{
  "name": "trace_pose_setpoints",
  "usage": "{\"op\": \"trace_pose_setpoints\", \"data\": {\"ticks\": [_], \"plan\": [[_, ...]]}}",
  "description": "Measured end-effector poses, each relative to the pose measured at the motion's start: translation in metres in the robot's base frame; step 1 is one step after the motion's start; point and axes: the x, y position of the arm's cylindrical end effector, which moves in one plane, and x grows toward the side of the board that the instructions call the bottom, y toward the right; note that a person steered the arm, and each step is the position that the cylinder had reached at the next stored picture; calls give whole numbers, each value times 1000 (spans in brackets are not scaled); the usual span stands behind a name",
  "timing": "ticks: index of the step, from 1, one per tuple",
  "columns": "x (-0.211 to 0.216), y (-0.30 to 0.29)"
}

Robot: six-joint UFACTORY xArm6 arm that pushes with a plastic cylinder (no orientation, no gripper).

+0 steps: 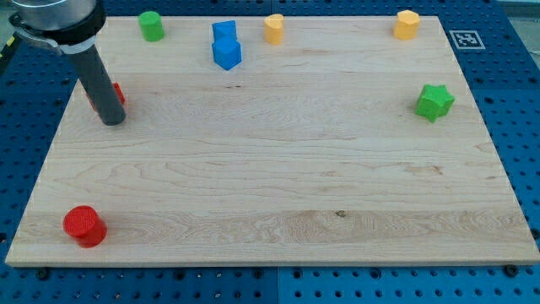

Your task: Separate the blue cube and the blue triangle

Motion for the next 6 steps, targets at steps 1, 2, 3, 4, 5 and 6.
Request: {"op": "trace_pose_setpoints", "data": {"ticks": [1,2,3,4,5,6], "plan": [[0,24],[0,61],[0,70],[-11,70],[-47,73],[-80,76]]}}
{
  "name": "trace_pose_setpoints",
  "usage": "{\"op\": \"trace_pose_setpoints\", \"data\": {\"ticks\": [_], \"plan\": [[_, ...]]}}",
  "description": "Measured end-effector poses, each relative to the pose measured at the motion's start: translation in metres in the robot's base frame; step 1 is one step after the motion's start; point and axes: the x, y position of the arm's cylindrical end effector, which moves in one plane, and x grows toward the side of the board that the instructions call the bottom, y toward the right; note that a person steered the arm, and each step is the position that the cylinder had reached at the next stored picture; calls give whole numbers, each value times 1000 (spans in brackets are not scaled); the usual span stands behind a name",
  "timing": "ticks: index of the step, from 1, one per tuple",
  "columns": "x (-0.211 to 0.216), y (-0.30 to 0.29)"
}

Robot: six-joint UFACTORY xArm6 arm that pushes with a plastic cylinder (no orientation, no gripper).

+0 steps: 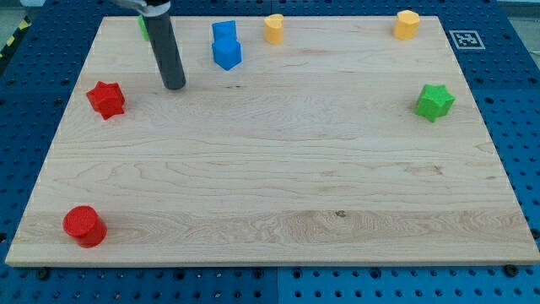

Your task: Separate the blue cube and the blue triangle

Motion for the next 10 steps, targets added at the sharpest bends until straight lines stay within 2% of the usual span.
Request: {"op": "trace_pose_setpoints", "data": {"ticks": [2,5,7,10], "plan": [[-51,16],[-76,34],[-71,58],[-32,74]]}}
